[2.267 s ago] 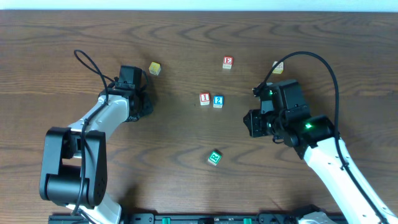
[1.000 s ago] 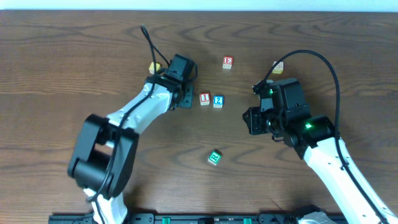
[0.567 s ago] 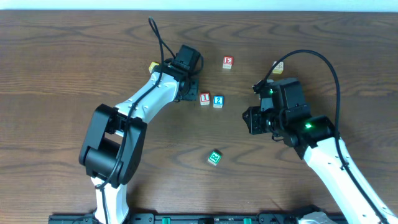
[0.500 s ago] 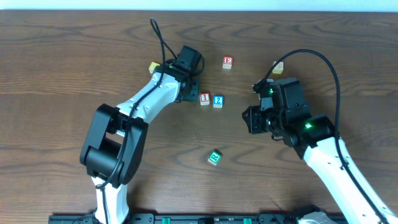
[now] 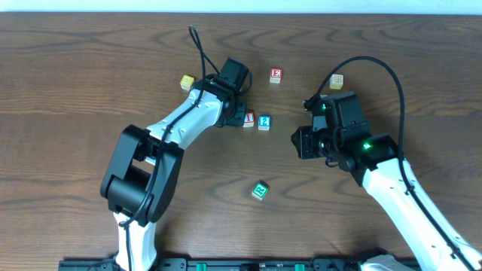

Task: Spell out Ai2
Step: 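Place the red A block to the left of the red I block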

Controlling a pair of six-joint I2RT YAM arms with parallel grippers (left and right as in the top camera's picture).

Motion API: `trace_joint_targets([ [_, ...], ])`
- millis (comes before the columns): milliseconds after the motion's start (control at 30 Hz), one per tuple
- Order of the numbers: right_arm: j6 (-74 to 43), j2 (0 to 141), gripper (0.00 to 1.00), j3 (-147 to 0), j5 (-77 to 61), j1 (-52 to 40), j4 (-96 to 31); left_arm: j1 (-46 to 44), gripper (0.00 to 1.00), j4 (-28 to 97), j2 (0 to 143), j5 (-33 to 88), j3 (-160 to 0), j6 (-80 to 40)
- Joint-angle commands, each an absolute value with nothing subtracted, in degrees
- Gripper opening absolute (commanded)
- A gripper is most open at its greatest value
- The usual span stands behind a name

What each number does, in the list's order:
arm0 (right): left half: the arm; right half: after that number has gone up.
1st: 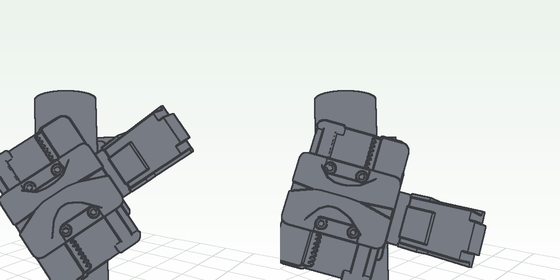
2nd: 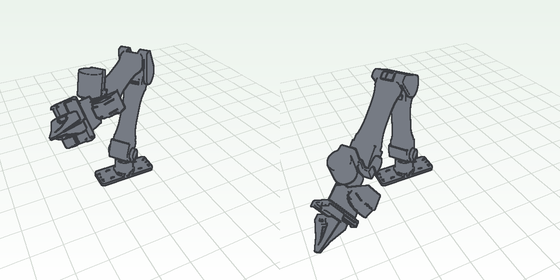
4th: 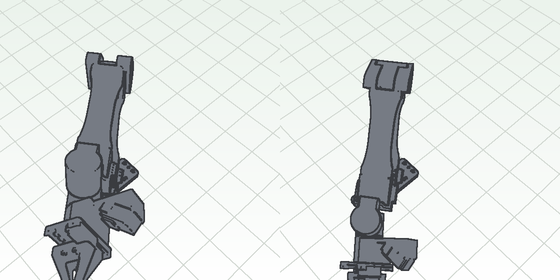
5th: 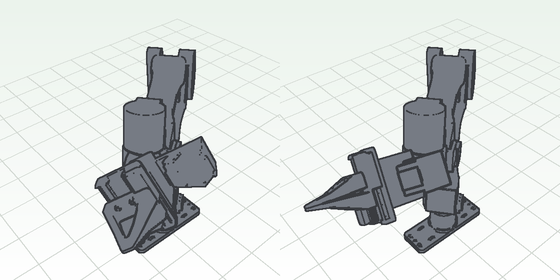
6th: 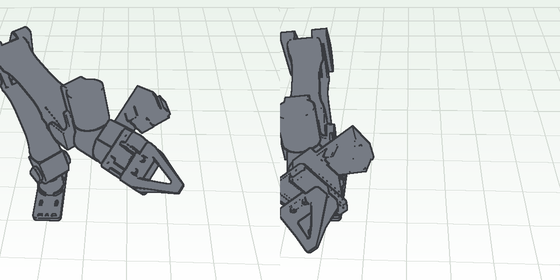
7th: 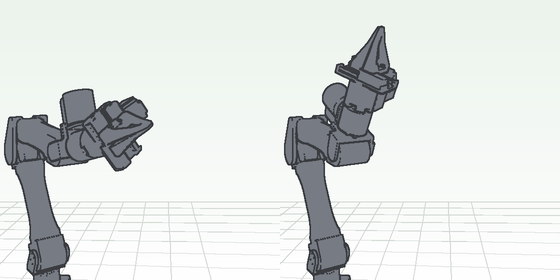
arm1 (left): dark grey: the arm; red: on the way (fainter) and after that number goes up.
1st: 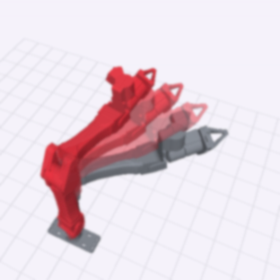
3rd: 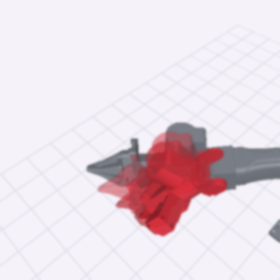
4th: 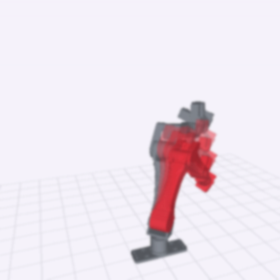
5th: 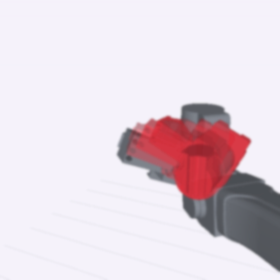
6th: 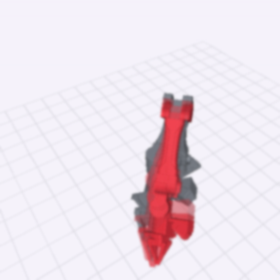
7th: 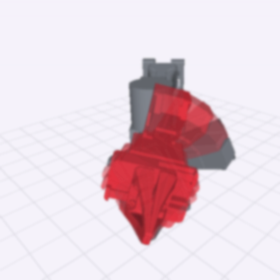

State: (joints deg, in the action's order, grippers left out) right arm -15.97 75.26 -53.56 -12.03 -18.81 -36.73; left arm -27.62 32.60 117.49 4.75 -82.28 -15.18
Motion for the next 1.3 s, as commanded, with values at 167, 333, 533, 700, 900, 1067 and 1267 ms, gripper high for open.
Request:
trace_joint_targets([
  [167,-16.7,75.3,0.29,-53.5,-12.1,-18.3,-36.6,-27.7,0.06,33.6,119.9,6.1,-83.2,-15.9],
  [333,-16.7,75.3,0.29,-53.5,-12.1,-18.3,-36.6,-27.7,0.2,33.6,119.9,6.1,-83.2,-15.9],
  [533,-16.7,75.3,0.29,-53.5,-12.1,-18.3,-36.6,-27.7,0.32,33.6,119.9,6.1,-83.2,-15.9],
  [700,-16.7,75.3,0.29,-53.5,-12.1,-18.3,-36.6,-27.7,0.38,33.6,119.9,6.1,-83.2,-15.9],
  [900,-16.7,75.3,0.29,-53.5,-12.1,-18.3,-36.6,-27.7,0.4,33.4,119.9,6.2,-83.2,-15.8],
  [1067,-16.7,75.3,0.29,-53.5,-12.1,-18.3,-36.6,-27.7,0.42,31.7,119.9,5.7,-83.2,-15.3],
  [1267,-16.7,75.3,0.29,-53.5,-12.1,-18.3,-36.6,-27.7,0.44,29.3,119.9,4.1,-83.6,-14.5],
])
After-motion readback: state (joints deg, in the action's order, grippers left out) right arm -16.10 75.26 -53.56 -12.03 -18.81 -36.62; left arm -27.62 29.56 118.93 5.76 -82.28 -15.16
